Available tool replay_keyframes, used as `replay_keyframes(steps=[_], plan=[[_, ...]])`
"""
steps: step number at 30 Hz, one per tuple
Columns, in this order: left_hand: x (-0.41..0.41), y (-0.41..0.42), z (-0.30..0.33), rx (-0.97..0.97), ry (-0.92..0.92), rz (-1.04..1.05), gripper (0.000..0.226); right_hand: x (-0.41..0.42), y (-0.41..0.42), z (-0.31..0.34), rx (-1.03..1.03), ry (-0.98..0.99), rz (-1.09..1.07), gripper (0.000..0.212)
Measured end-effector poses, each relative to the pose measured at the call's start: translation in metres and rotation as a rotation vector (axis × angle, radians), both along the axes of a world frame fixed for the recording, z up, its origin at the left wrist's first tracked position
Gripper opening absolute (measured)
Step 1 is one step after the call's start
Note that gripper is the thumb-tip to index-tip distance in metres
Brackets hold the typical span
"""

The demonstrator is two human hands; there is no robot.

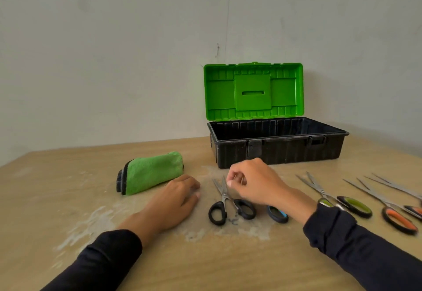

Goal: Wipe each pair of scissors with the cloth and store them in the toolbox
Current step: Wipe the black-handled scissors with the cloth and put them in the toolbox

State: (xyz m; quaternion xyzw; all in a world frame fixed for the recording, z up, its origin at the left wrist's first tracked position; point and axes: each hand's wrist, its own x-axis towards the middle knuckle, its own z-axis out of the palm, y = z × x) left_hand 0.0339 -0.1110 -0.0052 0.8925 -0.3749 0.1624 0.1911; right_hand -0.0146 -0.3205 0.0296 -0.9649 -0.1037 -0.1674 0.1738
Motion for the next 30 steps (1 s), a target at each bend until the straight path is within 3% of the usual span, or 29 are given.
replay_keyframes(steps=[7, 13, 17, 20, 26, 30], plan=[[-0.001, -0.001, -0.005, -0.028, -0.001, 0.0, 0.028, -0.013, 0.013, -0.005, -0.038, 0.102, 0.0, 0.014], [-0.002, 0.001, -0.003, -0.034, -0.017, -0.007, 0.033, -0.009, 0.02, -0.013, 0.103, 0.1, -0.057, 0.018], [-0.007, 0.0, 0.003, -0.051, -0.089, 0.012, 0.033, -0.011, 0.023, -0.007, 0.283, 0.081, -0.07, 0.018], [-0.014, -0.003, 0.011, -0.182, -0.097, -0.003, 0.038, -0.009, 0.026, 0.003, 0.443, 0.032, -0.093, 0.016], [-0.02, -0.008, 0.018, -0.323, -0.038, -0.029, 0.013, -0.006, 0.044, 0.014, 0.943, 0.051, -0.027, 0.009], [-0.021, -0.005, 0.026, -0.461, -0.032, 0.038, 0.011, -0.003, 0.048, 0.022, 1.16, 0.04, -0.033, 0.011]])
